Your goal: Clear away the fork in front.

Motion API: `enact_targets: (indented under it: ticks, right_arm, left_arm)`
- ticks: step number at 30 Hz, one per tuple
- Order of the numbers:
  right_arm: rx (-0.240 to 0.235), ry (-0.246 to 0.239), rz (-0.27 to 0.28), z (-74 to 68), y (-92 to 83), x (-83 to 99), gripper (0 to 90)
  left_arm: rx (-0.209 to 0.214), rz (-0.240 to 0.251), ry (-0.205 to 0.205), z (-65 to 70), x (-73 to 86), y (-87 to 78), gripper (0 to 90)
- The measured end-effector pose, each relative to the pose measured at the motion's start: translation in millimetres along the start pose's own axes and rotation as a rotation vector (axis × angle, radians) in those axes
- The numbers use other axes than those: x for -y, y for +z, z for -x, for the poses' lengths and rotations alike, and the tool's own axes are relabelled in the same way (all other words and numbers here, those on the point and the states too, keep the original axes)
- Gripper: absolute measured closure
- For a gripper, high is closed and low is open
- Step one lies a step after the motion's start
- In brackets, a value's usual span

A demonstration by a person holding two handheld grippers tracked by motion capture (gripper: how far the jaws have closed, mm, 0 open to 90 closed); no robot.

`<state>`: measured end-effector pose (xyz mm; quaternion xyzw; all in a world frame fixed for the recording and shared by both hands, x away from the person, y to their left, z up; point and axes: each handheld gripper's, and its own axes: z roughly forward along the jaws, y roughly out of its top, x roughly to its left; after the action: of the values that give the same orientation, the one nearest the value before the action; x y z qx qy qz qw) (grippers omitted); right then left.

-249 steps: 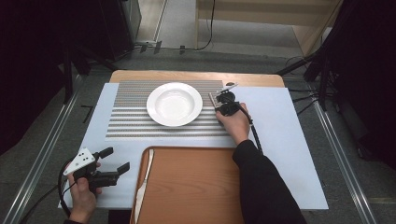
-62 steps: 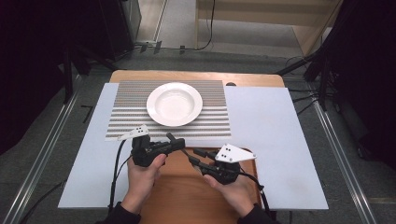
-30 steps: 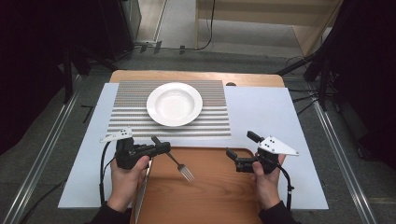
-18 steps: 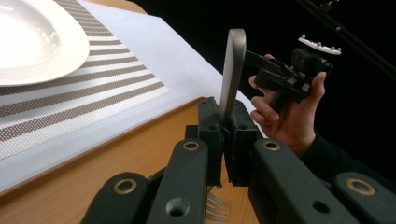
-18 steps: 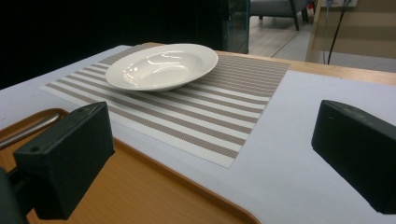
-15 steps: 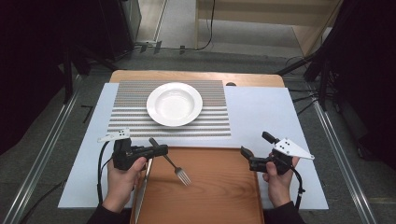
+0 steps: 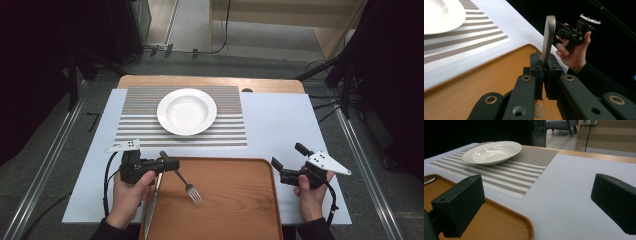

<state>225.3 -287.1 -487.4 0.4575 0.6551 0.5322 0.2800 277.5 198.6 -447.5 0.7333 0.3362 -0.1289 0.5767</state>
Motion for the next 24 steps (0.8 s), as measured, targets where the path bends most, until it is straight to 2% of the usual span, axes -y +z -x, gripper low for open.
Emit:
enact_targets:
  ticks: [13, 24]
  right_arm:
    - [0.026, 0.022, 0.018, 14.6, -13.8, 5.8, 0.0]
    - [0.044, 0.016, 0.017, 21.7, -22.4, 10.4, 0.0]
  left_arm:
    - [0.022, -0.041, -0.001, -0.3, 4.4, 0.6, 85.9]
    - [0.034, -0.072, -0.005, 0.7, 9.8, 2.8, 85.9]
